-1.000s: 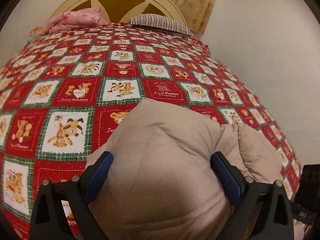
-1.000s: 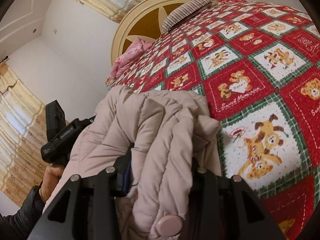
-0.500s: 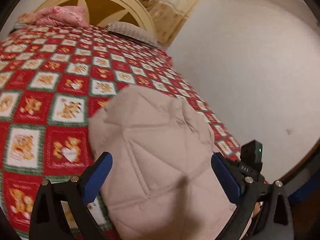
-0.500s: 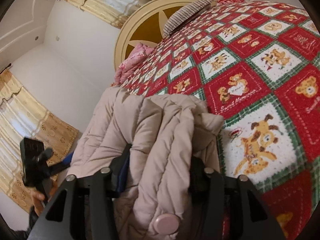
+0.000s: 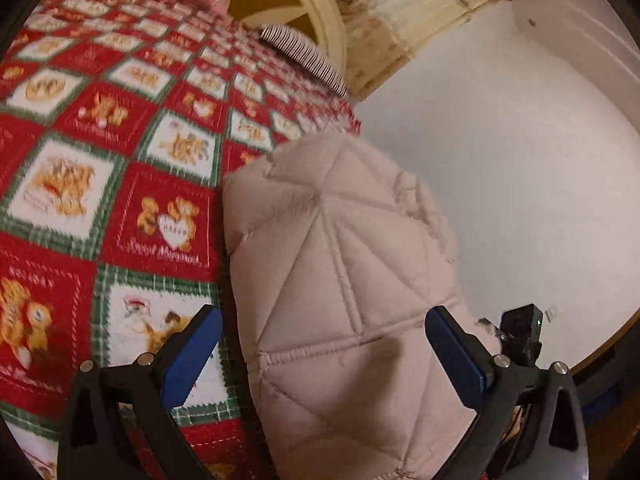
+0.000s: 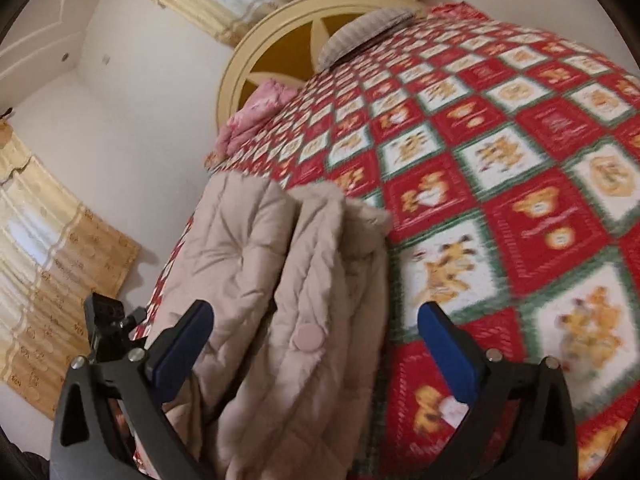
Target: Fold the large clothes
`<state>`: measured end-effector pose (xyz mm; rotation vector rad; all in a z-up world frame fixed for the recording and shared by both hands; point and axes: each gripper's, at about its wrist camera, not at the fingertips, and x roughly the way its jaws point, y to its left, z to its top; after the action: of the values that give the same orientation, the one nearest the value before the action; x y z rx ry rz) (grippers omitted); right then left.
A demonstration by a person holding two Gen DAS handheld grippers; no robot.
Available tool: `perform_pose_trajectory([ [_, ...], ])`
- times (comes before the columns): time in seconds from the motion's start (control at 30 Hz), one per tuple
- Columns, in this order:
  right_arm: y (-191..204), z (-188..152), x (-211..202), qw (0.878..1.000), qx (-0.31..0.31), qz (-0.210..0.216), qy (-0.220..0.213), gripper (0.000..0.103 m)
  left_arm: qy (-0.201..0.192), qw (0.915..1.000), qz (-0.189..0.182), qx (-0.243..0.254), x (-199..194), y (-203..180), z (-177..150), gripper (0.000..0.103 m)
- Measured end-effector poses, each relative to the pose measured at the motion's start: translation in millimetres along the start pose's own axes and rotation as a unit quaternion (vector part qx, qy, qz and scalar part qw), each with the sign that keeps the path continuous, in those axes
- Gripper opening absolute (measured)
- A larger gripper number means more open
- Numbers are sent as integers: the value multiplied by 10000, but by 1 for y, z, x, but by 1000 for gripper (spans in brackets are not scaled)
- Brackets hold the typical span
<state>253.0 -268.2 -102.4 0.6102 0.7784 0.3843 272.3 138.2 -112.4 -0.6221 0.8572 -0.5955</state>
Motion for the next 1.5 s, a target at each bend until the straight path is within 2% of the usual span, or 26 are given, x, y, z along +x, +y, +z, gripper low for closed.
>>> perform_pose_trajectory([
  [0.07,-4,-2,19,9997,-85,18,216,103,279,9991,160,292,15,-8,-2,102],
  [0.13,-14,-4,34,9993,-10,98,354,103,303,9984,151,443,26,-13,-4,102],
  [0.2,-28,-8,43,9978,304,377,446,103,321,9990,116,277,31,-5,0,102],
  [0.37,-22,-11,41,9959,66,707,557,103,720,9968,-272,-229,52,10,2,102],
  [0.47,-22,-6,51,9939,22,813,745,103,774,9967,-216,-114,59,3,3,102],
  [0.53,-18,-4,58,9925,-84,851,877,103,959,9951,-223,-103,68,-3,7,102],
  [0.67,-10,-4,71,9938,-254,663,854,103,1214,9924,-182,-71,88,-10,17,102],
  [0.77,-2,-8,73,9951,-352,397,839,103,1409,9899,138,95,99,-22,24,102],
  [0.83,4,-13,70,9947,-333,438,866,94,1385,9896,310,254,99,-31,24,102],
  [0.9,10,-18,62,9953,-340,430,794,78,1288,9886,510,590,95,-45,20,102],
  [1.0,27,-27,45,9958,-593,210,663,64,1182,9863,708,904,88,-66,8,100],
  [1.1,43,-42,24,9961,-687,141,529,57,1102,9829,886,1180,74,-90,-2,96],
  [1.3,55,-71,-11,9976,-528,386,210,47,971,9771,1061,1570,42,-118,-28,96],
  [1.5,72,-96,-39,9983,-469,338,-34,46,1015,9686,1218,1914,27,-136,-50,96],
])
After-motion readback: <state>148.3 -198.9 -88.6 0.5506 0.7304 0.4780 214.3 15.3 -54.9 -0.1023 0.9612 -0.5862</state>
